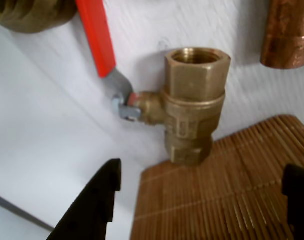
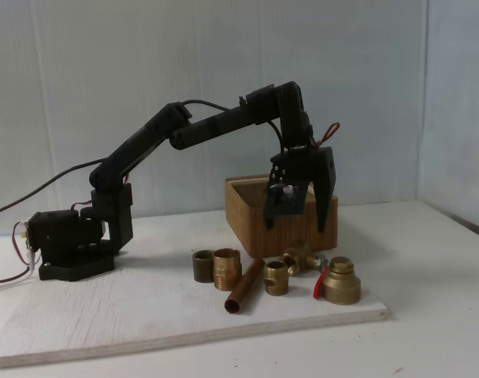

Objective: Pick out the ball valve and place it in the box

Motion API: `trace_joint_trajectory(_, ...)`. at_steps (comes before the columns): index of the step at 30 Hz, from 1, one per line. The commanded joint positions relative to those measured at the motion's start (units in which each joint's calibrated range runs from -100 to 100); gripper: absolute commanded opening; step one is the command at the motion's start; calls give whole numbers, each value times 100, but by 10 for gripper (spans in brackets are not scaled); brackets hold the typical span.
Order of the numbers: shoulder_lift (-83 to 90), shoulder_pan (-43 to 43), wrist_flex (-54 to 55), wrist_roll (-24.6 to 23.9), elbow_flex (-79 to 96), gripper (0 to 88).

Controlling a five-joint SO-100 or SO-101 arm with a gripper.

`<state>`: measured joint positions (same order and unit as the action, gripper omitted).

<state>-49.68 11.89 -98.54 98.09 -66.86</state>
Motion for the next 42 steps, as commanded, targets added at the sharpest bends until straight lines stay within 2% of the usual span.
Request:
trace_joint_trajectory(1, 72, -82, -51, 41, 44, 372)
trace_joint_trajectory(13, 72, -215, -17, 57, 441, 372)
trace_joint_trajectory(28, -352, -31, 672, 67, 387, 372)
trace_joint_trajectory(42, -420, 80, 680, 62, 387, 372)
